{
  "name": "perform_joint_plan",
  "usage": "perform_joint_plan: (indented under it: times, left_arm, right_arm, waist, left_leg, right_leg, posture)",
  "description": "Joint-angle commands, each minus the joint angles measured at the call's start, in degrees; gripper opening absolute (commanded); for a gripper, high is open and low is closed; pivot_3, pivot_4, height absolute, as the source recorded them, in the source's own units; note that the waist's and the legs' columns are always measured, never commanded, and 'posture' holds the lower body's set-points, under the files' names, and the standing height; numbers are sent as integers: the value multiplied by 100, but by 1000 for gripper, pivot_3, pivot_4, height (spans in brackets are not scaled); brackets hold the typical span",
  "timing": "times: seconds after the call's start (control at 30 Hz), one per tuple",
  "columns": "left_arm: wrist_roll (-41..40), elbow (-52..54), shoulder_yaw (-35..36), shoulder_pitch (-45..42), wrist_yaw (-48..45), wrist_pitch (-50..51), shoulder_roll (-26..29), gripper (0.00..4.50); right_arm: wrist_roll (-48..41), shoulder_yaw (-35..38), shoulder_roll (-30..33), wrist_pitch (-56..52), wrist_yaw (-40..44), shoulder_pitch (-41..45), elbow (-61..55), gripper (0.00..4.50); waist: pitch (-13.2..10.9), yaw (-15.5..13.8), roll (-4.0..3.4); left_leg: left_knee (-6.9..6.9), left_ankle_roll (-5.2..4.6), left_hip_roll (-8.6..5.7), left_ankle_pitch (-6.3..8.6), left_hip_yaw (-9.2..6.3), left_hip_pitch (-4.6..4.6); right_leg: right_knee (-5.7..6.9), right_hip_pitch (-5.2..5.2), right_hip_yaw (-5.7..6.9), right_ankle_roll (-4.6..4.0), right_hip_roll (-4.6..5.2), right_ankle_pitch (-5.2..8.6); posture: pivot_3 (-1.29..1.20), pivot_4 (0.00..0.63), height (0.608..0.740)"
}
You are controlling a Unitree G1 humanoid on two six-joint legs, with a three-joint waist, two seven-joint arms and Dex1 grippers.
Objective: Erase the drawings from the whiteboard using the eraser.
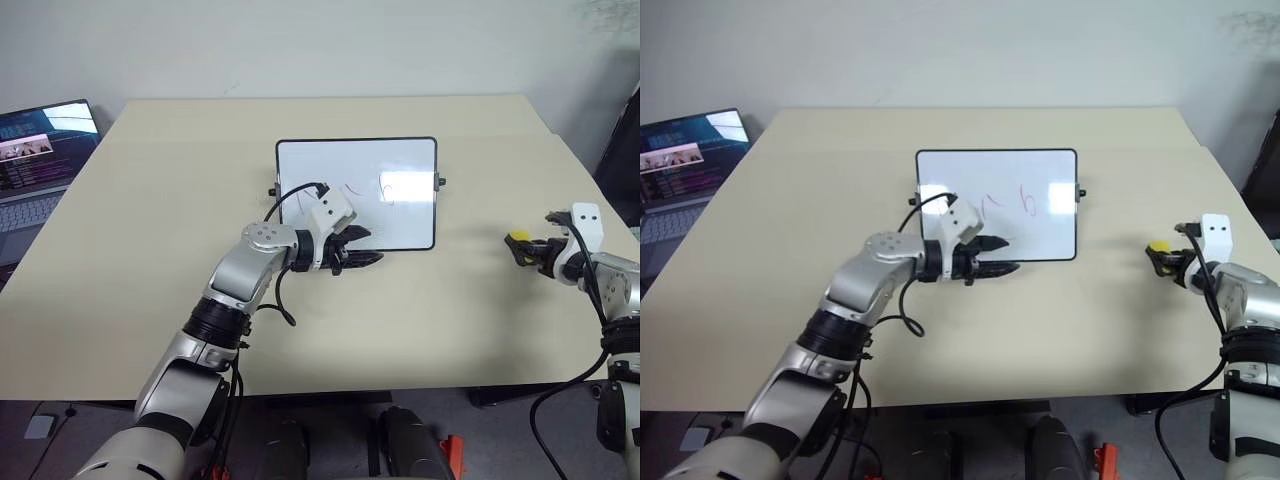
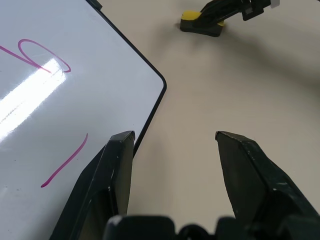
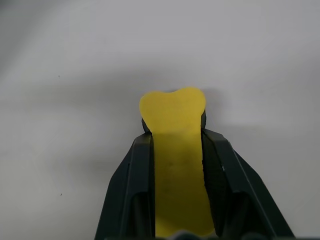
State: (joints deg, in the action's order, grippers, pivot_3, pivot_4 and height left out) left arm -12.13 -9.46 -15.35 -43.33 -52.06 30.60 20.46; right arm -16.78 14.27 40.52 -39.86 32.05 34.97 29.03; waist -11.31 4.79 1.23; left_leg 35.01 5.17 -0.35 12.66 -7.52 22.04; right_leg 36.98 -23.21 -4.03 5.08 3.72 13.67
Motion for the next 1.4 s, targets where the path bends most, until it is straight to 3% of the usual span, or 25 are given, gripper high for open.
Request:
perform_joint_plan:
  times: [0.03, 0.17, 0.3, 0.5, 0.67, 0.93, 1.03, 1.2, 1.4]
  left_arm:
    - [-88, 400, 609, -13, 135, 5, 404, 2785]
    - [-237, 700, 1308, 234, 239, 238, 1157, 2785]
    - [-114, 916, 1793, 813, 303, 281, 2048, 2785]
    - [-155, 1096, 2096, 1401, 529, 64, 2276, 2785]
    - [-239, 1491, 2107, 1677, 768, 228, 2137, 2785]
    - [-94, 1751, 1790, 1912, 795, 390, 2188, 2785]
    - [-64, 1701, 1685, 1820, 850, 412, 2109, 2785]
    - [3, 1630, 1513, 1789, 878, 392, 2048, 2785]
    - [-82, 1863, 1537, 1899, 898, 515, 2053, 2785]
  right_arm:
    - [-315, 151, 240, -397, 123, 271, -1272, 957]
    - [-611, 142, 199, -1034, -38, 616, -2522, 957]
    - [-833, -302, -360, -1240, -174, 1307, -3319, 957]
    - [-597, -1236, -1600, -662, -252, 2091, -3223, 957]
    - [104, -2118, -2356, 230, -347, 2416, -2439, 957]
    - [1147, -3140, -2839, 1527, -68, 2644, -1357, 957]
    - [1621, -3458, -3296, 2229, -148, 3011, -288, 957]
    - [1993, -3309, -3809, 3220, -578, 3827, 1586, 957]
    - [2351, -3263, -4059, 3986, -843, 4199, 2890, 957]
  waist:
    - [-2, 26, -3]
    - [-4, 65, -9]
    - [-3, 85, -9]
    - [-3, -56, -4]
    - [0, -122, 0]
    - [-1, -94, -1]
    - [-1, -8, -1]
    - [0, 38, 0]
    - [0, 43, 0]
  left_leg:
    - [-1, 0, 1, 0, 0, -1]
    - [-2, 0, 6, 0, -1, -1]
    - [-5, 0, 7, 1, -4, -2]
    - [-3, 0, 5, 0, -19, 10]
    - [0, 1, 6, 0, -27, 45]
    - [-3, 1, 6, 0, -24, 45]
    - [-3, 1, 7, 0, -25, 43]
    - [-4, 2, 8, 0, -25, 41]
    - [-14, 2, 8, 0, -25, 43]
  right_leg:
    - [1, -1, 0, 0, 0, 0]
    - [8, -8, 0, 0, -3, 1]
    - [6, -7, 1, 1, -4, 2]
    - [3, -8, 17, -2, -3, 0]
    - [4, -37, 27, -7, -2, -3]
    - [11, -46, 26, -11, -3, -6]
    - [14, -46, 27, -12, -3, -6]
    - [20, -50, 25, -16, -5, -8]
    - [18, -54, 26, -16, -4, -8]
  posture:
    - [0, 150, 740]
    - [0, 150, 740]
    - [0, 150, 740]
    - [0, 150, 740]
    - [0, 150, 740]
    - [0, 150, 740]
    - [0, 150, 740]
    - [0, 150, 740]
    - [0, 150, 740]
